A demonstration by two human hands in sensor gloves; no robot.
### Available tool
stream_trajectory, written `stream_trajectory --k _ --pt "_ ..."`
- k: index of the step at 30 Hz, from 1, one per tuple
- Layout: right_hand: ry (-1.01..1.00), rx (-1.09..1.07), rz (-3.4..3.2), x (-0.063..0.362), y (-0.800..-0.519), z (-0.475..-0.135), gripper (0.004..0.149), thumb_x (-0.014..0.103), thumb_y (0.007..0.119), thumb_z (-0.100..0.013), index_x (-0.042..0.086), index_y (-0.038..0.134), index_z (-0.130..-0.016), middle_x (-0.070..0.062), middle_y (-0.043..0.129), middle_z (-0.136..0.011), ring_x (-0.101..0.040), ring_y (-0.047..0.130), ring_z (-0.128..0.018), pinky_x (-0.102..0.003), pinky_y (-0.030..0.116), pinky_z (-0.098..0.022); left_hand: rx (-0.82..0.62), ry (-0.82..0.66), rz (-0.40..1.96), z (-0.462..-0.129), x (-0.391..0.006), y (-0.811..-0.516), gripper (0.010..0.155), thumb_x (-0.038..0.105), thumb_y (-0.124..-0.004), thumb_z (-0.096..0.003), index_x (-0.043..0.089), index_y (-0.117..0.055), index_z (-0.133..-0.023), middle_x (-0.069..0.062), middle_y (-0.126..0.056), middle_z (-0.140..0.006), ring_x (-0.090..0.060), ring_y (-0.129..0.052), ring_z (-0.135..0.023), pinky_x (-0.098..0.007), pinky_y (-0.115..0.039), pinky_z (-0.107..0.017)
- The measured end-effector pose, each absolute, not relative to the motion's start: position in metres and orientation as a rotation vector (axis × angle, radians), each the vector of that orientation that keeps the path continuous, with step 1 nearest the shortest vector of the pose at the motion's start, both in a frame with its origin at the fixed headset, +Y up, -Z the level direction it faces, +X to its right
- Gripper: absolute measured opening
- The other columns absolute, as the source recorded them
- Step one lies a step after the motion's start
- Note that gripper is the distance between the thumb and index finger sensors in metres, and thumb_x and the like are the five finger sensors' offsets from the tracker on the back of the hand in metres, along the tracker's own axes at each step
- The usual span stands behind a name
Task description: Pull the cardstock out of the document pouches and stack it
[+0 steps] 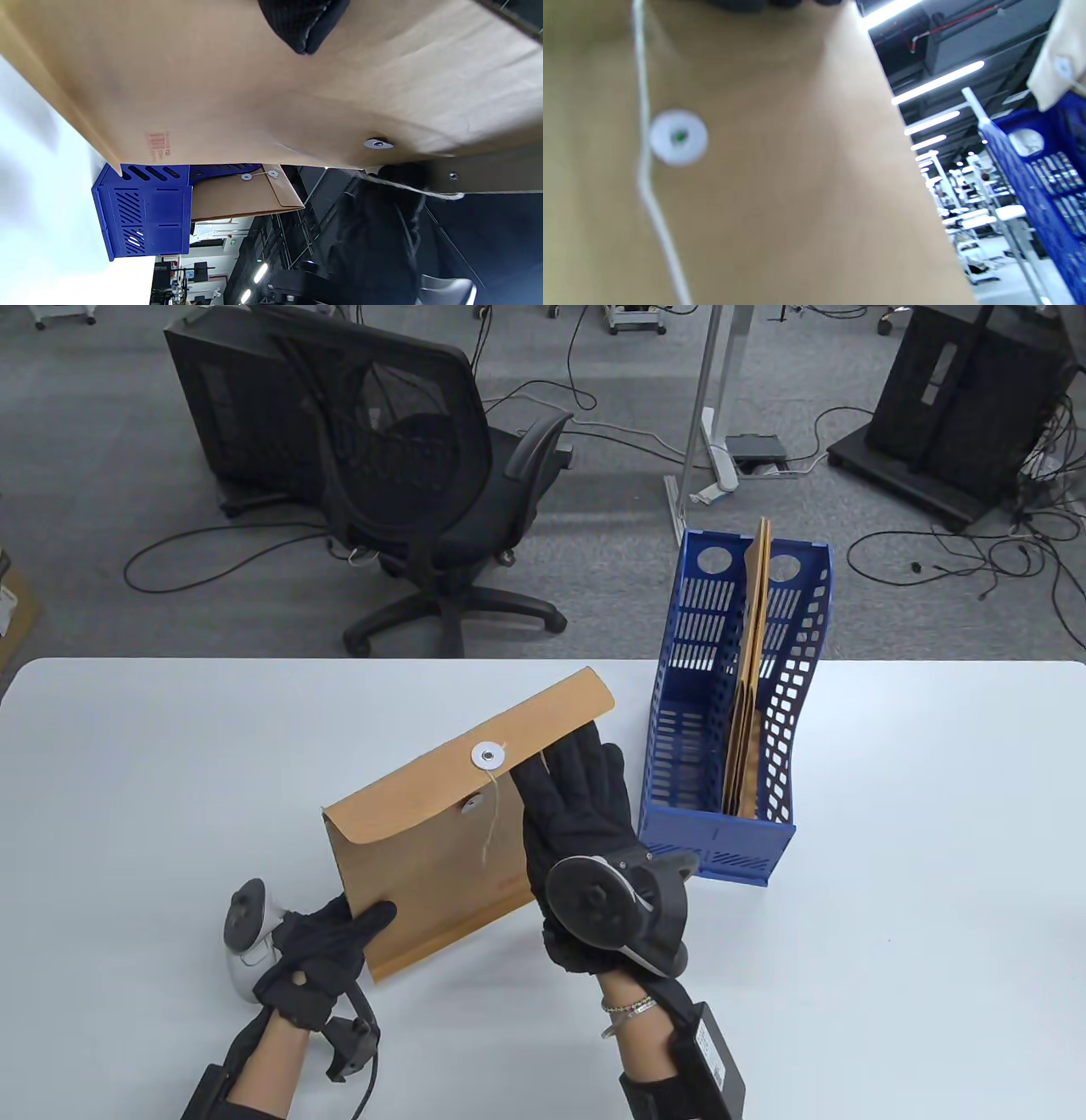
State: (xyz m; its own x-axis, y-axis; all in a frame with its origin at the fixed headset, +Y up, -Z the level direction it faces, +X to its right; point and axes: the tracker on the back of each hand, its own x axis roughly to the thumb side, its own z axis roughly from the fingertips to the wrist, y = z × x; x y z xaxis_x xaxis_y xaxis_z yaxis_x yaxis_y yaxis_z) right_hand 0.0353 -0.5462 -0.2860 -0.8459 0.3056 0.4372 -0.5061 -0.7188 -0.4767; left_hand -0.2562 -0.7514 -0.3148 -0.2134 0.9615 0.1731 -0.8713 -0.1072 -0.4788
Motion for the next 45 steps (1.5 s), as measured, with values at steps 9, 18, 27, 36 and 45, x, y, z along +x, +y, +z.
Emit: stream_trajectory --k 9,18,27,36,45 --pt "-0.801 0.6 2.502 0.042 -0.506 -0.28 0.048 0.028 0.061 -0.059 0.037 0.064 -0.106 0.002 0.065 -0.115 -0.026 0.059 -0.111 -0.052 0.044 -0.083 -0.15 -0.524 1.717 -0.315 -0.268 -0.751 0.048 0.028 -0.074 -0.0505 0.049 -0.075 -0.093 -0.002 -0.074 -0.111 -0.028 -0.076 -0.102 -0.056 -0.06 -0.073" --pt "-0.938 0.572 2.628 0.033 -0.498 -0.278 0.044 0.031 0.067 -0.058 0.038 0.069 -0.101 0.002 0.08 -0.098 -0.025 0.079 -0.094 -0.053 0.052 -0.081 -0.141 -0.495 1.688 -0.315 -0.273 -0.755 0.047 0.027 -0.075 -0.0501 0.048 -0.077 -0.092 -0.001 -0.074 -0.112 -0.028 -0.075 -0.103 -0.055 -0.058 -0.074" --pt "-1.066 0.597 2.703 0.04 -0.51 -0.276 0.053 0.04 0.078 -0.05 0.034 0.068 -0.101 0.003 0.081 -0.097 -0.02 0.092 -0.08 -0.043 0.073 -0.072 -0.136 -0.466 1.671 -0.315 -0.275 -0.756 0.047 0.027 -0.075 -0.0502 0.048 -0.078 -0.092 -0.001 -0.073 -0.113 -0.028 -0.073 -0.104 -0.056 -0.058 -0.074" --pt "-0.663 0.776 2.642 0.053 -0.512 -0.286 0.061 0.044 0.078 -0.047 0.029 0.065 -0.104 -0.001 0.064 -0.114 -0.026 0.074 -0.102 -0.046 0.061 -0.078 -0.143 -0.455 1.699 -0.316 -0.278 -0.76 0.046 0.027 -0.075 -0.0505 0.048 -0.077 -0.092 -0.001 -0.073 -0.112 -0.028 -0.074 -0.103 -0.055 -0.059 -0.073" --pt "-0.433 0.852 2.741 0.053 -0.508 -0.287 0.069 0.049 0.075 -0.046 0.03 0.06 -0.11 -0.002 0.05 -0.12 -0.026 0.059 -0.11 -0.05 0.052 -0.08 -0.162 -0.46 1.696 -0.316 -0.278 -0.761 0.046 0.027 -0.075 -0.0502 0.047 -0.078 -0.092 -0.002 -0.075 -0.111 -0.029 -0.075 -0.102 -0.055 -0.06 -0.072"
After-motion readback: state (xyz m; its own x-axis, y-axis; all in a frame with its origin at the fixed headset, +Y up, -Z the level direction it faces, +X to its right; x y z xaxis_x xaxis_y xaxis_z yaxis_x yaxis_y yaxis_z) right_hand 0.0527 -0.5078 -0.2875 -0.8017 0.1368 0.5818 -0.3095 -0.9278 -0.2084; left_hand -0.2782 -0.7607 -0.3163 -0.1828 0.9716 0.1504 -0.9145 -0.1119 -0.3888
